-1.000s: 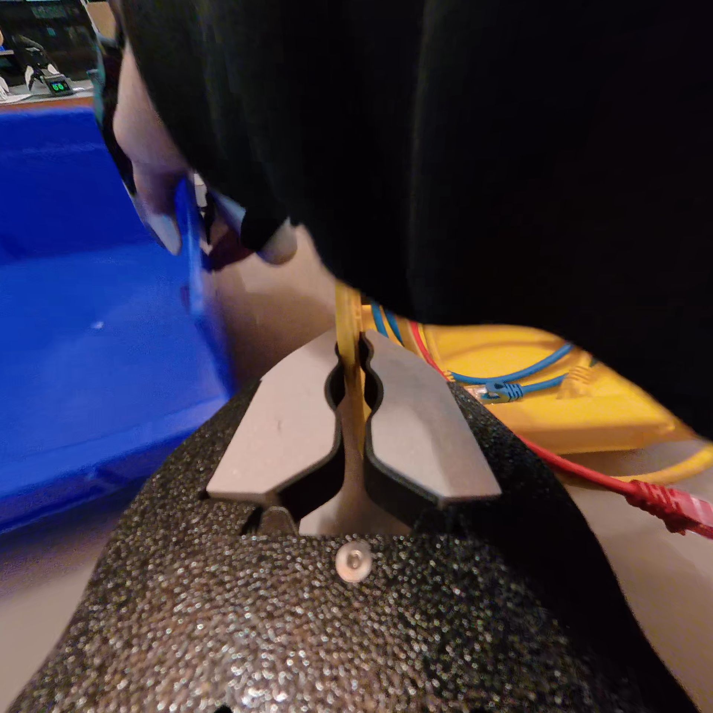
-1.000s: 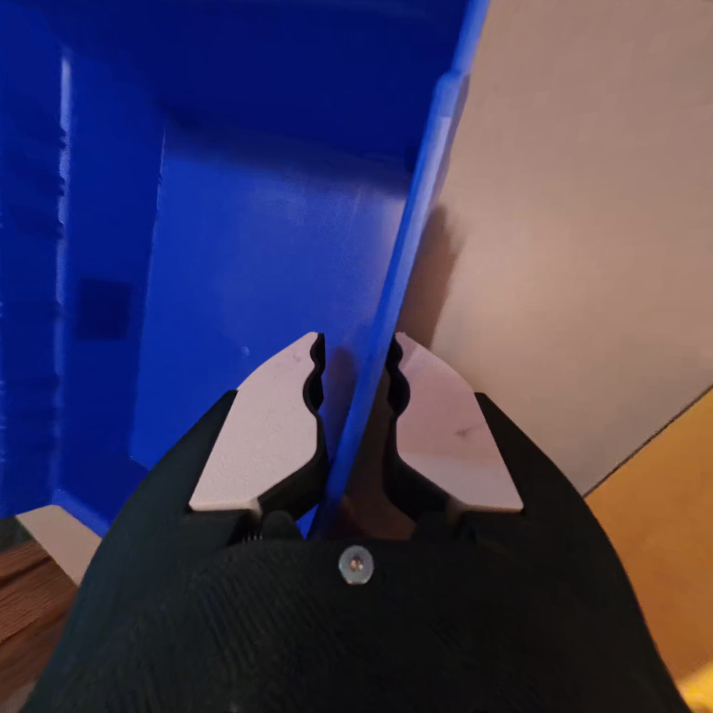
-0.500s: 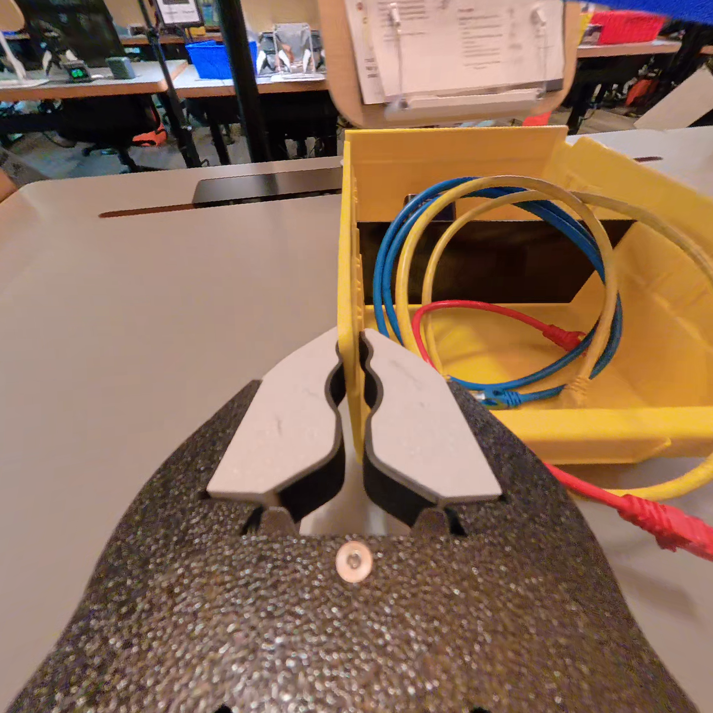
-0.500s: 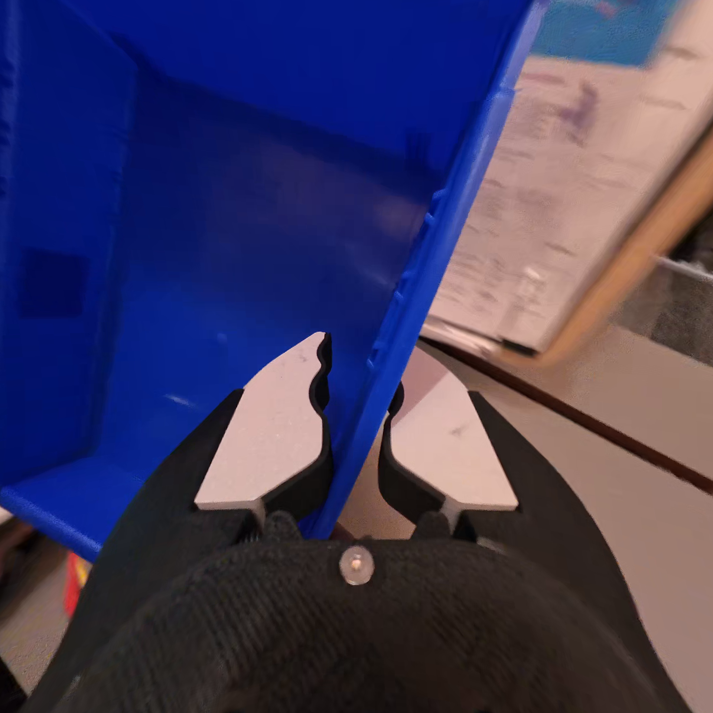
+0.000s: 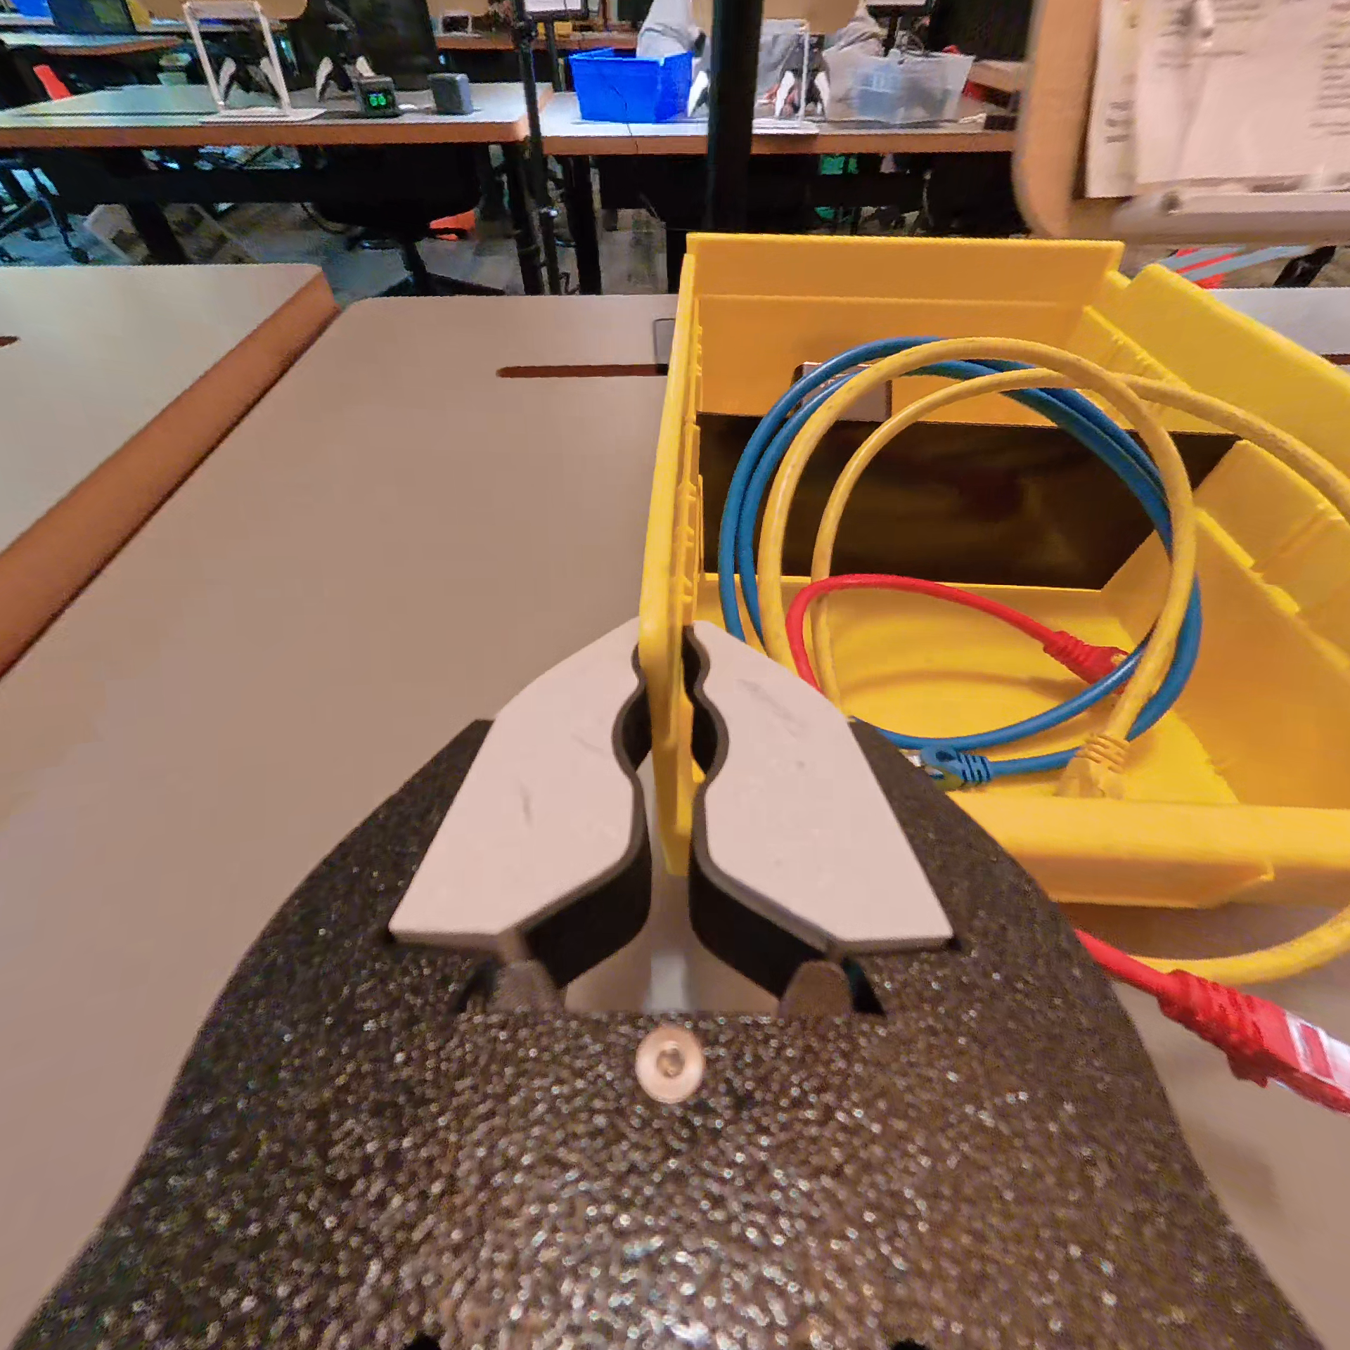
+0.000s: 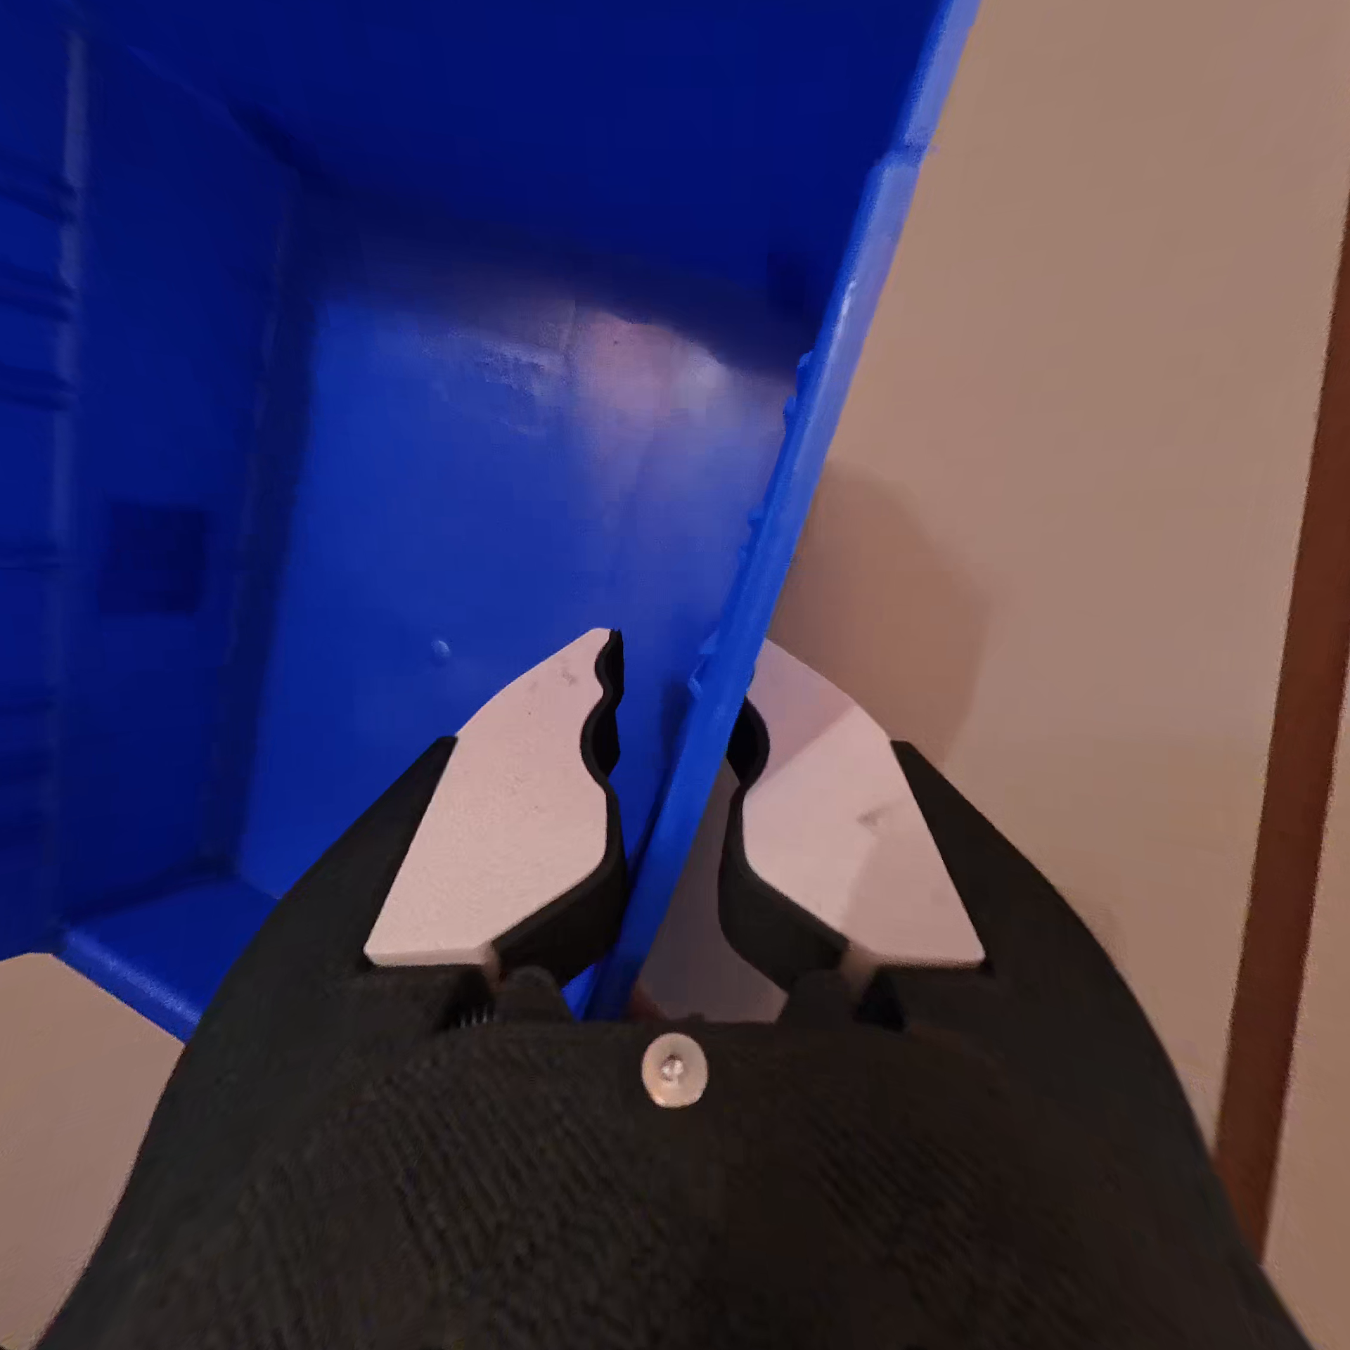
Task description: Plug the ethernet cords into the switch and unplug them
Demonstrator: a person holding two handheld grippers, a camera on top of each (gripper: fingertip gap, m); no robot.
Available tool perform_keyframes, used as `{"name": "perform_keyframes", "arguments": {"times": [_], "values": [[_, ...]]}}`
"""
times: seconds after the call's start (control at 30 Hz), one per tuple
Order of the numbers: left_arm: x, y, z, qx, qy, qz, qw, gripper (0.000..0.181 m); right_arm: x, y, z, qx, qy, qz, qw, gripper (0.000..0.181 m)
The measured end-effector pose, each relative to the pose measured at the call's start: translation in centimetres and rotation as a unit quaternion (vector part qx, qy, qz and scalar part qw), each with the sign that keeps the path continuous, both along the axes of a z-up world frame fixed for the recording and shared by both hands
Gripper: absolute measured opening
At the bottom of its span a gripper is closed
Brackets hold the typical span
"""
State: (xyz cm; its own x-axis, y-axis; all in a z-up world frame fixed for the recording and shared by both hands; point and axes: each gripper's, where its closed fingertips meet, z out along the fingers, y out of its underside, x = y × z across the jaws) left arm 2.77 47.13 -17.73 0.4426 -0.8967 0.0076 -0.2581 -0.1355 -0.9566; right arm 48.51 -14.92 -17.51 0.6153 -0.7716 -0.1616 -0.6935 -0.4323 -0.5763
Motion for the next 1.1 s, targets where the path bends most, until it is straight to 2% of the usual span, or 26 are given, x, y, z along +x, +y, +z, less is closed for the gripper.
{"name": "perform_keyframes", "arguments": {"times": [0.23, 0.37, 0.53, 0.73, 0.77, 0.8, 0.83, 0.87, 0.97, 1.03, 1.1], "values": [[-0.6, 5.7, 0.0, -0.018, 0.001, 0.054, 0.998, 0.007, 2.7, 0.2, -2.5, -0.054, 0.023, 0.052, 0.997, 0.022], [-0.9, 6.0, 0.0, -0.01, -0.005, 0.067, 0.998, 0.004, 4.2, 0.6, -4.5, -0.083, 0.063, 0.068, 0.992, 0.022], [-1.2, 6.4, -0.1, 0.001, 0.012, 0.082, 0.997, 0.005, 7.6, 1.0, -4.4, -0.088, 0.044, 0.075, 0.992, 0.023], [-1.4, 7.1, -0.2, -0.033, 0.02, 0.106, 0.994, 0.007, 11.3, 1.2, -3.9, -0.077, -0.015, 0.066, 0.995, 0.03], [-1.5, 7.0, -0.4, -0.039, 0.031, 0.102, 0.993, 0.007, 11.6, 1.0, -3.6, -0.088, -0.026, 0.069, 0.993, 0.04], [-1.7, 6.9, -0.5, -0.046, 0.046, 0.101, 0.993, 0.01, 12.1, 0.4, -3.0, -0.106, -0.047, 0.063, 0.991, 0.06], [-2.0, 6.8, -0.3, -0.051, 0.054, 0.1, 0.992, 0.025, 12.6, -0.1, -2.0, -0.119, -0.076, 0.055, 0.988, 0.078], [-2.1, 6.6, 0.3, -0.057, 0.056, 0.094, 0.992, 0.037, 12.9, -0.3, -0.8, -0.12, -0.105, 0.051, 0.986, 0.083], [-0.8, 5.6, 4.4, -0.061, 0.029, 0.046, 0.997, 0.062, 11.4, -0.2, 3.2, -0.096, -0.17, 0.06, 0.979, 0.085], [0.9, 5.3, 7.8, -0.051, 0.029, 0.019, 0.998, 0.064, 9.3, -0.3, 5.9, -0.085, -0.219, 0.037, 0.971, 0.086], [3.6, 5.4, 10.2, -0.045, 0.065, -0.001, 0.997, 0.065, 5.1, 1.5, 7.7, -0.034, -0.241, 0.055, 0.968, 0.087]]}}
